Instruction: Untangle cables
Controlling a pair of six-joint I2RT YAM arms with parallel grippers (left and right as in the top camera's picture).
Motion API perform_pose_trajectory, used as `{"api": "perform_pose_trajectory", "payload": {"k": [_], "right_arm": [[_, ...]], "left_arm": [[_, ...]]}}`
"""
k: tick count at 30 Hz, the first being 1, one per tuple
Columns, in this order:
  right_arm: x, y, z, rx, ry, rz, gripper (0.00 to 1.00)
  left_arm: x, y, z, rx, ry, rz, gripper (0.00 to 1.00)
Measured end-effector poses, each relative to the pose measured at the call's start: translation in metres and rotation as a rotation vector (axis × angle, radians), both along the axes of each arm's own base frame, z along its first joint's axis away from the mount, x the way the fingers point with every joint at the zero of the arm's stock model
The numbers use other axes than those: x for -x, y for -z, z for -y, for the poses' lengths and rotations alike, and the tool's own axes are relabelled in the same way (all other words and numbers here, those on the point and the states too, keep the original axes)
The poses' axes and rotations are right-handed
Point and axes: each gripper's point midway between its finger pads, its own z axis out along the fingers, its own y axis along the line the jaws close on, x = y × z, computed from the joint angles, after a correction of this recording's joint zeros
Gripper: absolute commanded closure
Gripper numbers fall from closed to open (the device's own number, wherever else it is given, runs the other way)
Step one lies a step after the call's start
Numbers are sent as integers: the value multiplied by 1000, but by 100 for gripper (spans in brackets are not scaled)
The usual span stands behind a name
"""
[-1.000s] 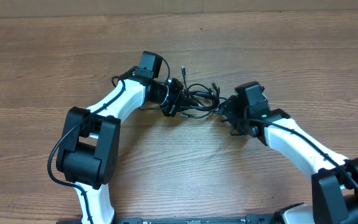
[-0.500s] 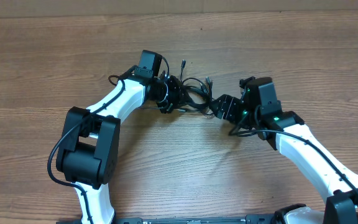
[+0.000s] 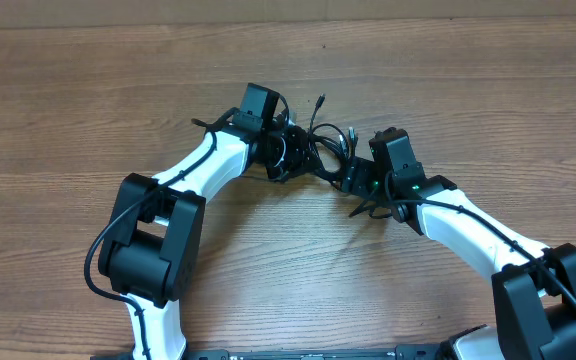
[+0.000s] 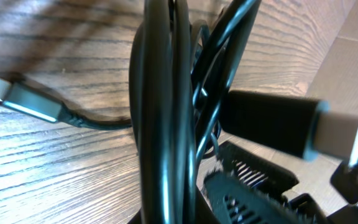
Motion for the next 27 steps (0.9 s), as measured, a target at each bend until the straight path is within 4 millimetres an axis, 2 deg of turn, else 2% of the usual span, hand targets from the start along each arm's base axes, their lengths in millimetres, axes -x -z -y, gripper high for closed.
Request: {"api": "perform_pose_trajectory", "payload": {"k": [6, 12, 16, 19, 27], "right_arm": [[-4, 15, 14, 80, 44, -6, 26], [-10, 31, 13, 91, 48, -9, 26], [-12, 31, 13, 91, 49, -3, 25], [-13, 31, 13, 92, 48, -1, 21], [-28, 35, 9, 113, 39, 25, 26]], "left_arm": [[0, 2, -1, -16, 8, 12, 96], [-1, 4, -3, -28, 4, 19, 96], [-2, 4, -3, -32, 2, 21, 96], [-2, 4, -3, -32, 2, 22, 96], [-6, 3, -3, -34, -3, 44, 96]]}}
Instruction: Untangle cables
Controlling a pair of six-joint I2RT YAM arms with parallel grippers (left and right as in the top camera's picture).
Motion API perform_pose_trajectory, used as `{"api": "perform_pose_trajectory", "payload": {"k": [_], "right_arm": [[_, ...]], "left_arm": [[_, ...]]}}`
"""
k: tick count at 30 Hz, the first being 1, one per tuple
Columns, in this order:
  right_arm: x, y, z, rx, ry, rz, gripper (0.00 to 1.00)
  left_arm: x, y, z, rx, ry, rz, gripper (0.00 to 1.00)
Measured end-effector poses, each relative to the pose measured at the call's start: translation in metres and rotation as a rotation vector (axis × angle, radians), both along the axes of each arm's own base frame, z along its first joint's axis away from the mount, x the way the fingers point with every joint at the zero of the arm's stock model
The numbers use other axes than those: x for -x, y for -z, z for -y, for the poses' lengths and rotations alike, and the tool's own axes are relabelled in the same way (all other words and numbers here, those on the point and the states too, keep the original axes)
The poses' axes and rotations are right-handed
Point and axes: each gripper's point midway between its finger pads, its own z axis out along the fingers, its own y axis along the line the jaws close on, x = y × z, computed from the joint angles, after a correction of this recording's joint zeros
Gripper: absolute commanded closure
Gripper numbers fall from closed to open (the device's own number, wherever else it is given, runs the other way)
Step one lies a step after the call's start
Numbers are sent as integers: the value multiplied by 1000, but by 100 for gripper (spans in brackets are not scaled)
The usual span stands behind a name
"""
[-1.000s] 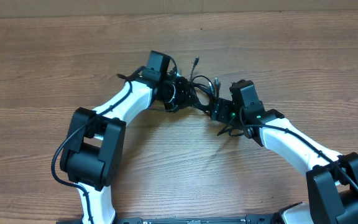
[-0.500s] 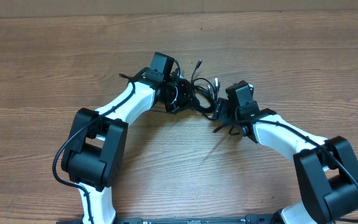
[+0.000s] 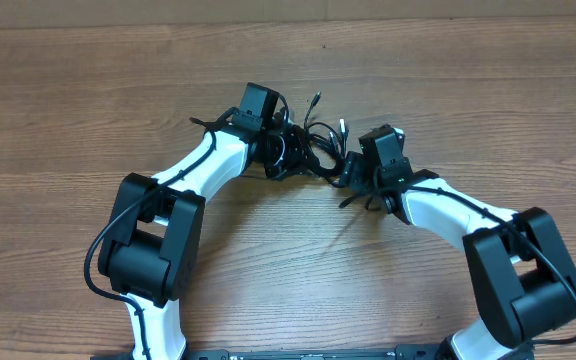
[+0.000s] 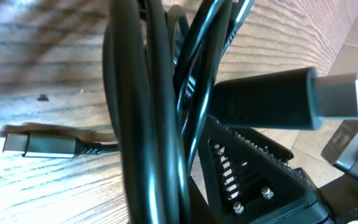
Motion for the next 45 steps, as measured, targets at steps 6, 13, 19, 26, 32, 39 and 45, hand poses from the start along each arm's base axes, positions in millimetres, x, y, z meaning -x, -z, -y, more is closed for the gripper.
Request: {"api": "perform_pose_trajectory", "payload": {"k": [6, 13, 19, 26, 32, 39, 45], "right_arm": [[-2, 1, 1, 15, 4, -1, 26], [2, 4, 6, 42, 13, -31, 31], [2, 8, 7, 57, 14, -58, 33], [-3, 11, 6, 69, 16, -55, 33], [-4, 11, 6, 79, 8, -49, 48], [-2, 14, 14, 115, 40, -72, 58], [-1, 14, 19, 92, 76, -97, 59]], "left_arm": [[-3, -3, 4, 9, 5, 27, 96], [-8, -11, 13, 51, 25, 69, 96], [-12, -18, 19, 88, 39, 102, 96], [-13, -19, 21, 95, 42, 111, 96], [-13, -18, 20, 94, 41, 108, 96], [-13, -22, 18, 121, 61, 114, 96], [-19, -43, -2, 117, 60, 167, 96]]}}
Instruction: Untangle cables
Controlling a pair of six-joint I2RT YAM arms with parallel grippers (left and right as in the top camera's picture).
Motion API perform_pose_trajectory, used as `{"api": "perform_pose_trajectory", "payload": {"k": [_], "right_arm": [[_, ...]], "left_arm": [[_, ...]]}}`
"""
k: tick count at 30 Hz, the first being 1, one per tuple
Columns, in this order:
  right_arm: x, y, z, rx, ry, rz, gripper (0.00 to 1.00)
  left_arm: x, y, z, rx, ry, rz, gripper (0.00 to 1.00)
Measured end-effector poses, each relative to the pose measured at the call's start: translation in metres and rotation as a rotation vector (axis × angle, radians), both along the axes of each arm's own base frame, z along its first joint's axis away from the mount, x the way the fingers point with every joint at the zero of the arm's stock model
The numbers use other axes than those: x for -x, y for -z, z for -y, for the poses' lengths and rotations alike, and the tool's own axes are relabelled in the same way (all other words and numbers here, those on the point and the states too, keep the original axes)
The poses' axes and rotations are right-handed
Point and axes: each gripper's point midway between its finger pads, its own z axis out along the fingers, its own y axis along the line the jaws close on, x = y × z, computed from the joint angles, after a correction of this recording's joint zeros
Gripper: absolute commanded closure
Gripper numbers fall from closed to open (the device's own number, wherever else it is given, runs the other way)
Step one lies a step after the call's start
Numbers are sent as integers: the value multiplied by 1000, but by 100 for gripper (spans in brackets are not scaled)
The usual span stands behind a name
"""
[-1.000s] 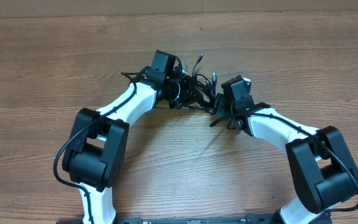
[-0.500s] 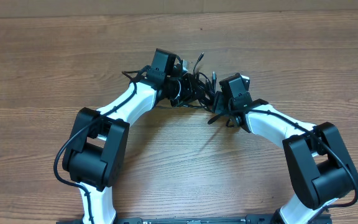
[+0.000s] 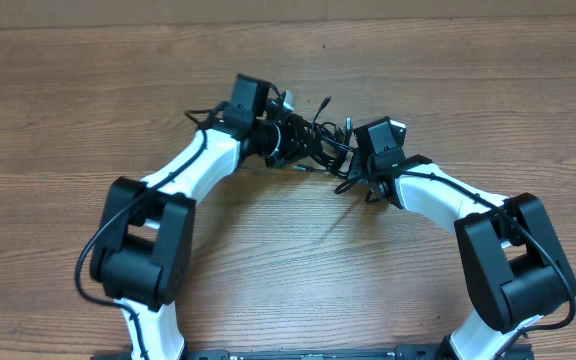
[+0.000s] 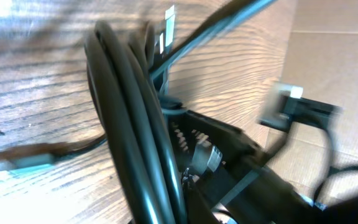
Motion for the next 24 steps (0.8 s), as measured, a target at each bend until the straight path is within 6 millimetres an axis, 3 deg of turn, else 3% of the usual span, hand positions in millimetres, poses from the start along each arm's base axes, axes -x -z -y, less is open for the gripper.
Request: {"api": "perform_pose_trajectory", "payload": {"k": [6, 11, 17, 24], "right_arm": [[1, 0, 3, -29, 41, -23, 59], [6, 0, 14, -24, 100, -55, 59], [7, 0, 29, -69, 179, -82, 59], [10, -1, 56, -139, 272, -150, 59]], "left_arm": [[0, -51, -6, 20, -3, 116, 96], [-6, -75, -22, 32, -40, 170, 96], [-12, -89, -49, 18, -79, 204, 96], [0, -87, -51, -30, 13, 273, 96]]}}
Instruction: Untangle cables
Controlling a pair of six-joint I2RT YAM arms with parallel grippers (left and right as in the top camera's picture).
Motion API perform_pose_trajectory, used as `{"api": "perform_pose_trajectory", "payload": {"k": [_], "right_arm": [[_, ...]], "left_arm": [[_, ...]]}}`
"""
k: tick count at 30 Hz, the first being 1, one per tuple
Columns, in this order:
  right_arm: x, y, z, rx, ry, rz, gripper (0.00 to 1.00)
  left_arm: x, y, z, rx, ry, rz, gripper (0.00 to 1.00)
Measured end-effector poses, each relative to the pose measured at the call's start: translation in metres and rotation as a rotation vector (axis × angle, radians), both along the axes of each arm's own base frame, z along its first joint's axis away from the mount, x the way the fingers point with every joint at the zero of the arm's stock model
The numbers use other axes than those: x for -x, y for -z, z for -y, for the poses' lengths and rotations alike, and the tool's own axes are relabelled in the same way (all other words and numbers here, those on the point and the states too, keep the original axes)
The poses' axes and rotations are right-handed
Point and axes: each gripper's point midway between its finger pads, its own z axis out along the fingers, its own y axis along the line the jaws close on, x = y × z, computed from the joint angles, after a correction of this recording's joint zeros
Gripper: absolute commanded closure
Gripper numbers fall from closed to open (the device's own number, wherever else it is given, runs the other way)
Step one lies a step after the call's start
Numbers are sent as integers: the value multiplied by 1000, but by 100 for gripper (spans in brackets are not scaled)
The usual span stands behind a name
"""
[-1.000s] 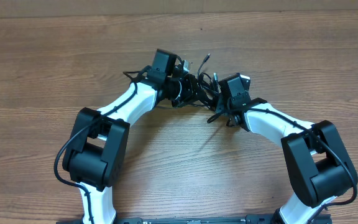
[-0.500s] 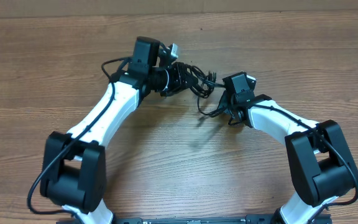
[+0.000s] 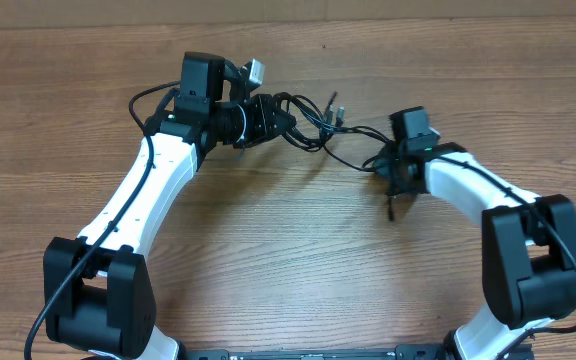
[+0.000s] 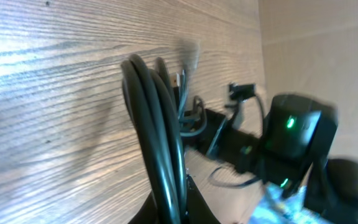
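Observation:
A tangle of black cables [image 3: 303, 125] lies stretched across the far middle of the table. My left gripper [image 3: 266, 118] is shut on a coiled bunch of them, seen in the left wrist view as thick black loops [image 4: 160, 124] rising from between my left gripper's [image 4: 178, 202] jaws. Thin strands run right to my right gripper [image 3: 388, 165], which appears shut on one strand; a short tail [image 3: 393, 208] hangs below it. Two loose plug ends [image 3: 334, 104] stick up from the middle. The right gripper's body [image 4: 294, 140] with green lights shows beyond the loops.
The wooden table [image 3: 298, 270] carries nothing else besides the two arms. A pale wall or board edge [image 3: 368, 8] runs along the far side of the table.
My left gripper has moved left and farther back with the coiled bunch. The right gripper has moved right. The cables between them are now drawn out into longer strands.
At first both grippers sat close together on a tight knot at the table's middle. The right gripper then stood nearer the left one. Later the left gripper had shifted slightly left. Now the grippers are well apart and the knot is spread out.

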Motion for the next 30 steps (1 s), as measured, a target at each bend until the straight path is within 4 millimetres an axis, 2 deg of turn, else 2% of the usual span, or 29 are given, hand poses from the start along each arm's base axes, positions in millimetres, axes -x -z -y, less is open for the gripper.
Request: {"api": "perform_pose_trajectory", "payload": {"k": [3, 5, 11, 14, 18, 21, 24, 28, 30], "right_arm": [[3, 0, 30, 3, 84, -24, 51], [3, -1, 42, -23, 122, -28, 48], [3, -3, 61, -118, 201, -34, 48], [7, -5, 84, -136, 270, -41, 48], [19, -7, 104, -157, 321, -55, 47], [37, -9, 104, -152, 314, -90, 47], [53, -11, 96, -167, 264, -117, 48], [69, -15, 71, -263, 115, -123, 48], [69, -25, 53, -346, 10, -83, 47]], "left_arm": [[1, 0, -1, -31, 51, 68, 96], [1, 1, -3, -51, 82, 110, 96], [-9, -6, -30, -88, 72, 197, 96], [-14, -10, -42, -107, 63, 237, 96], [-15, -10, -44, -131, 84, 277, 96], [-12, -10, -38, -144, 124, 311, 96], [-5, -12, -26, -146, 199, 369, 96], [6, -18, -11, -117, 314, 460, 96], [9, -20, -8, -108, 348, 492, 96]]}}
